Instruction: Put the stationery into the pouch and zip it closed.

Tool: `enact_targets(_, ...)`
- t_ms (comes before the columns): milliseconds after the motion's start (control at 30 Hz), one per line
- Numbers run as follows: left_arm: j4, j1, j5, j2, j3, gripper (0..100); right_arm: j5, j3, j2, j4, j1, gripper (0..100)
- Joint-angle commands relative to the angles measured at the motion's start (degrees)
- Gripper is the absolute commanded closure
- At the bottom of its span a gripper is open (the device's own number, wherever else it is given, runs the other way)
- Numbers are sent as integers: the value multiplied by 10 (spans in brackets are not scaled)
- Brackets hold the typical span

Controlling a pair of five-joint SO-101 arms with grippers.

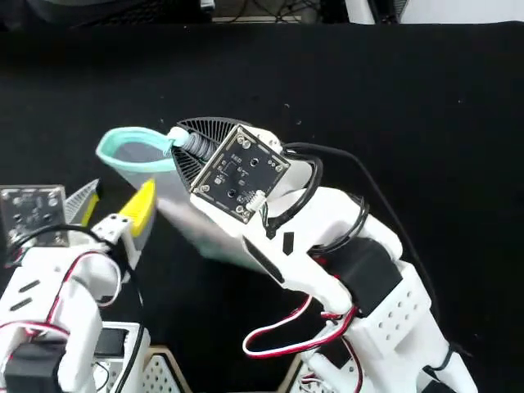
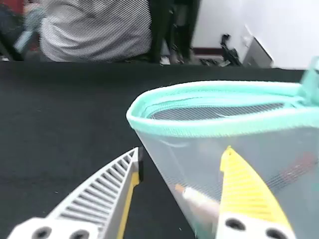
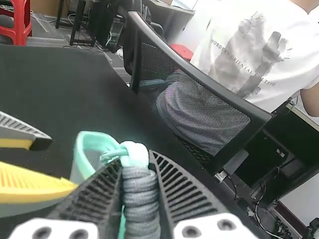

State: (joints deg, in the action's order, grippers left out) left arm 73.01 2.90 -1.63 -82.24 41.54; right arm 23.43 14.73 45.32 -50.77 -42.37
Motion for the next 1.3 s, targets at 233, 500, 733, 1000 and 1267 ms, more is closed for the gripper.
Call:
enact_targets(233,-1,-32,-28,13,-31,742,0,-6,2,15,-4,986)
enact_targets(500,50,-48,0,11,-77,740,1,-6,2,17,-4,986)
enact_targets(733,13,-117,10,12,-41,740,-1,-6,2,17,-4,986)
enact_targets(1000,-118,-15,9,12,65,740,0,-6,5,16,-4,986)
enact_targets(1267,-18,-65,9,12,-10,739,-1,-6,-21,40,52,986)
